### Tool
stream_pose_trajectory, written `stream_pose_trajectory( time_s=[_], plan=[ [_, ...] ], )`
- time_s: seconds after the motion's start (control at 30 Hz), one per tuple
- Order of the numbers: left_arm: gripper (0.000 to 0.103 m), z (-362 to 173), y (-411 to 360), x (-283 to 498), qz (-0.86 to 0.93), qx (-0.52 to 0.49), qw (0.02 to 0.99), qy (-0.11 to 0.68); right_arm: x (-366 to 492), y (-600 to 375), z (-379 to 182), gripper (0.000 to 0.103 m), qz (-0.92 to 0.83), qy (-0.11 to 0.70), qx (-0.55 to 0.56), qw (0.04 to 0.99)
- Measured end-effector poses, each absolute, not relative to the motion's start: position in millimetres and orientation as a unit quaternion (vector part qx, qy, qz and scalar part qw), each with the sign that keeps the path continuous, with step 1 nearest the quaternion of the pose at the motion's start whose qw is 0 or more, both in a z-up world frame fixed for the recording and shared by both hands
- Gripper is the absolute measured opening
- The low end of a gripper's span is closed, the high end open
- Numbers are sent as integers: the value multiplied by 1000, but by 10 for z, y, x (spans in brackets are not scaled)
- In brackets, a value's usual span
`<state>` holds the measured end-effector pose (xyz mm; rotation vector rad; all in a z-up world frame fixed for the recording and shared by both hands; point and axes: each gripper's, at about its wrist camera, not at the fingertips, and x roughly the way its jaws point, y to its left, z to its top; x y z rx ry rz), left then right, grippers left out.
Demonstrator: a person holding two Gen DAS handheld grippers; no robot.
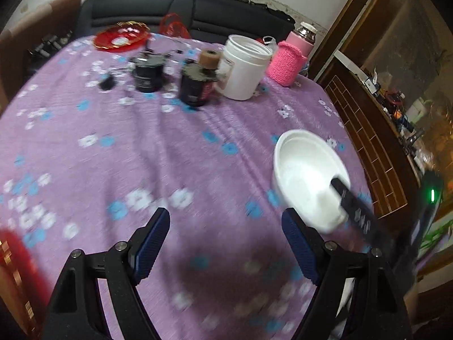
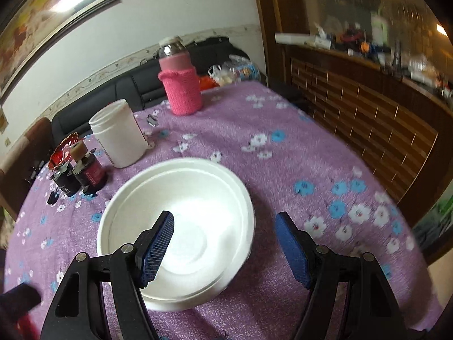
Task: Organize plates and bowls
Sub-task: 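Grasp the rim of the white paper bowl with the right tool and lift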
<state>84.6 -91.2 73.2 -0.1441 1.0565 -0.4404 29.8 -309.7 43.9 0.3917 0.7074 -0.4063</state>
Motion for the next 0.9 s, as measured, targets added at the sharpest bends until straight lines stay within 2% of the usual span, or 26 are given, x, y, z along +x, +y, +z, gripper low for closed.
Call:
stream_pose_trajectory(
  time_s=[0.07,0.4,0.57,0.63,0.73,0.77,0.8,0.9],
  plan=[
    [80,673,-1055,1038,-214,-74,828,513,314,-3146,374,63,-187,352,209,893],
    [80,420,-1677,1461,-232,-45,807,541,345,-3202,280,61,-173,365,236,884],
    [80,246,-1826,1551,-234,-48,792,561,382,-3234,213,42,-152,374,258,878],
    [73,192,-1860,1571,-236,-48,787,568,390,-3231,185,34,-141,377,264,876],
    [50,160,-1898,1558,-243,-30,782,573,385,-3218,174,30,-140,376,263,877],
    [35,167,-1917,1524,-254,-20,778,574,383,-3214,179,26,-137,375,263,878],
    [31,167,-1926,1509,-257,-14,776,577,388,-3211,186,24,-133,374,264,879],
    [31,198,-1876,1466,-254,-12,781,571,379,-3172,221,23,-126,370,257,884]
  ],
)
